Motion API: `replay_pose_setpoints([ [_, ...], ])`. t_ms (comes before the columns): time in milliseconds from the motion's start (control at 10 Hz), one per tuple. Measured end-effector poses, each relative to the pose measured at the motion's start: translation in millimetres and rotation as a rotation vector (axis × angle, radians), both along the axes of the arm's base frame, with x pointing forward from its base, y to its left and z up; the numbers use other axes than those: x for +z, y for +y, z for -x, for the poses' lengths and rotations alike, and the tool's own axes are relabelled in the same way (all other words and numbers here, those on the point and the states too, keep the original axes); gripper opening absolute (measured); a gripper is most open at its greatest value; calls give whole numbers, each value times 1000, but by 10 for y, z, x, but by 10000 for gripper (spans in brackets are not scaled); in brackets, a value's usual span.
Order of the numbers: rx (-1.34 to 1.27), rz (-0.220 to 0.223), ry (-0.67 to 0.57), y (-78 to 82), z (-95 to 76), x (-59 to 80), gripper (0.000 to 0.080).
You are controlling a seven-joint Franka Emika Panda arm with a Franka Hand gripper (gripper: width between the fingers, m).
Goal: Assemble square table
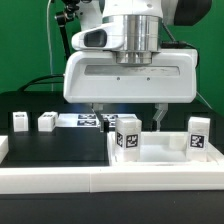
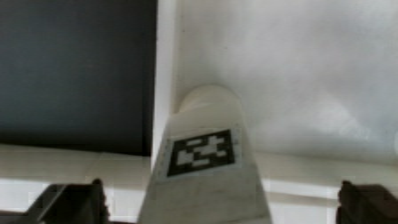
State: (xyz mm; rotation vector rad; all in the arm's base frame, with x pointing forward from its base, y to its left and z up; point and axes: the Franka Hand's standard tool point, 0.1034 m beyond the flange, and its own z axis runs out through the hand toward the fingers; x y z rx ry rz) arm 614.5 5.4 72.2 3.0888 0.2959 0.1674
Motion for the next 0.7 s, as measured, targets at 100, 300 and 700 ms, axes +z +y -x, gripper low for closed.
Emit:
replay_pose_setpoints([
  [100,54,13,2,-9,-1,1,649],
  [300,73,20,3,7,0,0,649],
  [700,37,16,1,-5,-3,4,291],
])
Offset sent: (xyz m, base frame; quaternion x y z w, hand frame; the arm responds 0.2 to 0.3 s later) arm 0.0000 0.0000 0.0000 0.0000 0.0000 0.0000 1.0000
